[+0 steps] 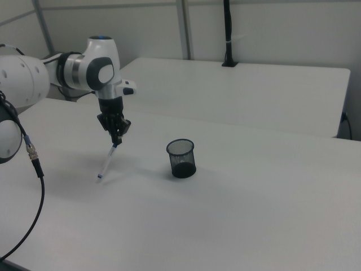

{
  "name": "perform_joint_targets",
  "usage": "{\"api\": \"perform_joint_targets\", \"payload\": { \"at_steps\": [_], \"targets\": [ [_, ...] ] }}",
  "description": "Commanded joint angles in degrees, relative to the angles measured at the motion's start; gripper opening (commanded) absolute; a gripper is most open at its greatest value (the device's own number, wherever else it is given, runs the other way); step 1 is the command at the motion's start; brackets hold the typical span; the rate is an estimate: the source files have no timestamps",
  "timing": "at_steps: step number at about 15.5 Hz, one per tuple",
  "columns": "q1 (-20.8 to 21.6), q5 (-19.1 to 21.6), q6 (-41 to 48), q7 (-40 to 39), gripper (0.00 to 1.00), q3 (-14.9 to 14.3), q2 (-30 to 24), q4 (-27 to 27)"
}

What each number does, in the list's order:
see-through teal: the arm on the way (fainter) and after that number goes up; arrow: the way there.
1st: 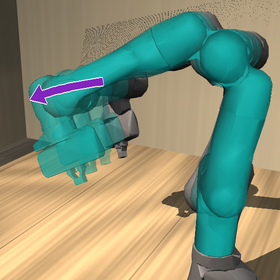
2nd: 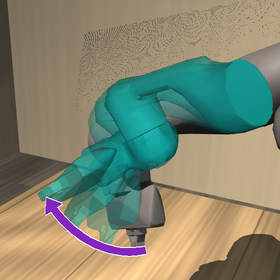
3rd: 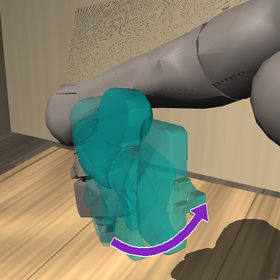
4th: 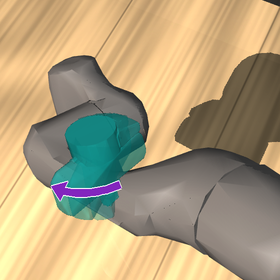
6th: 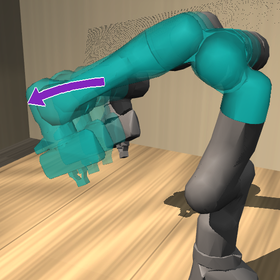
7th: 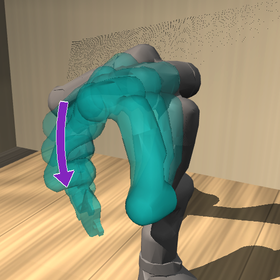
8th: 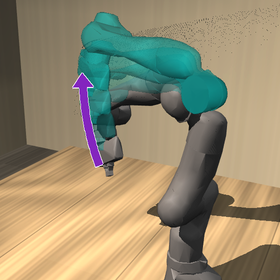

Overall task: Remove the marker
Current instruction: 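Lower the marker beside the cup and open the gripper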

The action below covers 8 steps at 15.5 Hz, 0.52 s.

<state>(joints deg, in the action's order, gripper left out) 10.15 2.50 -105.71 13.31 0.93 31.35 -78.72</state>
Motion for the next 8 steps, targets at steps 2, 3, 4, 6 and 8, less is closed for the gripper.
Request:
{"api": "perform_joint_targets", "payload": {
  "at_steps": [2,3,4,6,8],
  "targets": [
    [0.7,-0.9,-2.6,1.1,0.13,-0.5,3.7,1.7],
    [0.8,-1.5,-3.4,1.9,0.17,-0.4,4.3,1.7],
    [0.8,-2.1,-4.4,2.9,0.23,-0.3,4.9,1.7],
    [1.6,-3.7,-6.9,5.2,0.32,-0.2,5.7,1.6],
    [1.7,-5.5,-8.7,6.7,0.36,-0.2,6.4,1.6]
  ]
}}
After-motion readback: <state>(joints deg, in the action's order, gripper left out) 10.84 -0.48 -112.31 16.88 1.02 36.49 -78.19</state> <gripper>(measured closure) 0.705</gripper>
